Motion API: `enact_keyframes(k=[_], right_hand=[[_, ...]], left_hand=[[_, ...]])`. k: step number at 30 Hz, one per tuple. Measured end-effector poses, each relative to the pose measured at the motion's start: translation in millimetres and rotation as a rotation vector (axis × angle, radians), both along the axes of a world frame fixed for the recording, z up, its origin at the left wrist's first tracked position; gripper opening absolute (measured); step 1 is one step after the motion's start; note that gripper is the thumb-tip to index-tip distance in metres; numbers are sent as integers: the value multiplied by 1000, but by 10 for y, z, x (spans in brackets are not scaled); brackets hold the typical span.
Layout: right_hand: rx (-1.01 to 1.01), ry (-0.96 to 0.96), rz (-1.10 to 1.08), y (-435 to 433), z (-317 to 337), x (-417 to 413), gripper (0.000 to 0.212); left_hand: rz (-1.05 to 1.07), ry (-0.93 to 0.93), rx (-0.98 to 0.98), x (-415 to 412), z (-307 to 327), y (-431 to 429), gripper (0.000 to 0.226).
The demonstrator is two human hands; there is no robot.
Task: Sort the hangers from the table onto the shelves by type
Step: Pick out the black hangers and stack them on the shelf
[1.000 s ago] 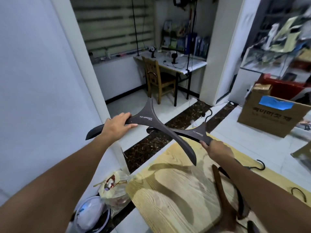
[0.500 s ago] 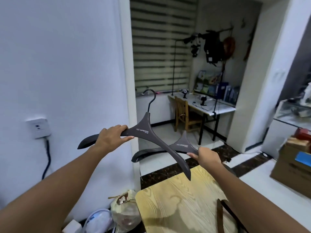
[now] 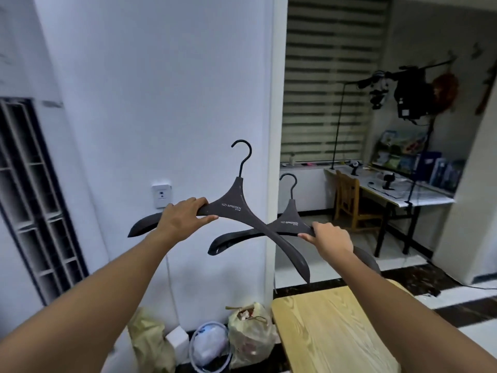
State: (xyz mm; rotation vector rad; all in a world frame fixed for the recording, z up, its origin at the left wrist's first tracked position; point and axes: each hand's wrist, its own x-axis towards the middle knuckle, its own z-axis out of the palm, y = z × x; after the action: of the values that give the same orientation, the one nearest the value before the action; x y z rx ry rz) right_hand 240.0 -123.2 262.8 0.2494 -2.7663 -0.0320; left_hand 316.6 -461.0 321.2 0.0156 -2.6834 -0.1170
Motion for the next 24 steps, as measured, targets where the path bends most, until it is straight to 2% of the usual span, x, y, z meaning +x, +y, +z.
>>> enact_keyframes(k=[12,18,24], right_hand=[[10,-4,192,-1372,-204,1155,53],[38,-39,396,-2058,-329,1708,56],[62,9,614,-2595,-431,2103,56]], left_hand=[[249,-18,128,1919,-285,-1170,38],[405,3,248,2880,-520,-1605,28],[598,4,235,3645,-637,-1755,33]])
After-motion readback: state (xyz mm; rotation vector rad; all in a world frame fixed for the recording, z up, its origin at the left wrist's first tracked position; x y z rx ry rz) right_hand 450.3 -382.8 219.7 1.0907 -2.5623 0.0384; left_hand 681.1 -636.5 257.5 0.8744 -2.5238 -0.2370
